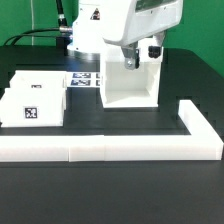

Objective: Assemble drawer

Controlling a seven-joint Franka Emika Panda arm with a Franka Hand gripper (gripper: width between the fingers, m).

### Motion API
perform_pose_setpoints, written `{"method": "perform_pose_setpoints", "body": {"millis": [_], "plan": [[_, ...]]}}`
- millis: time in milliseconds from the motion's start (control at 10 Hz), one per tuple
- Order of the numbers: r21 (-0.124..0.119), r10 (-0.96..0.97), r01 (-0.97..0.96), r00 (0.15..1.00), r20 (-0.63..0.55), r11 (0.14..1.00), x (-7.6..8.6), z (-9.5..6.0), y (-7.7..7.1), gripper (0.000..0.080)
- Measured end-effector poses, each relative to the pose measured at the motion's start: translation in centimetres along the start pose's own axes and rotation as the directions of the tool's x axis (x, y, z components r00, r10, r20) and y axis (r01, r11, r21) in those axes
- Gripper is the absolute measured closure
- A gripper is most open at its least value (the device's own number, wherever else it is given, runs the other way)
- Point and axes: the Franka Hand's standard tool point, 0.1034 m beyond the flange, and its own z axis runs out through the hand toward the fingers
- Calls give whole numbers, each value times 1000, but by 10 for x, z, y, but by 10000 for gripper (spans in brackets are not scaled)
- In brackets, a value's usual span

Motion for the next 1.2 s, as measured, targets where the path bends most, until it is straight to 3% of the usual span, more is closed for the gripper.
{"method": "perform_pose_setpoints", "body": {"millis": [500, 700, 1000, 1100, 1200], "plan": [[-3, 12, -12, 1000, -2, 1000, 0, -1, -1, 150], [-22, 151, -151, 988, -14, 988, -13, -12, -18, 150], [-30, 398, -399, 917, -27, 917, -25, -22, -60, 150], [-29, 416, -416, 909, -25, 909, -25, -23, -67, 150], [-29, 401, -402, 916, -23, 915, -26, -21, -64, 150]]}}
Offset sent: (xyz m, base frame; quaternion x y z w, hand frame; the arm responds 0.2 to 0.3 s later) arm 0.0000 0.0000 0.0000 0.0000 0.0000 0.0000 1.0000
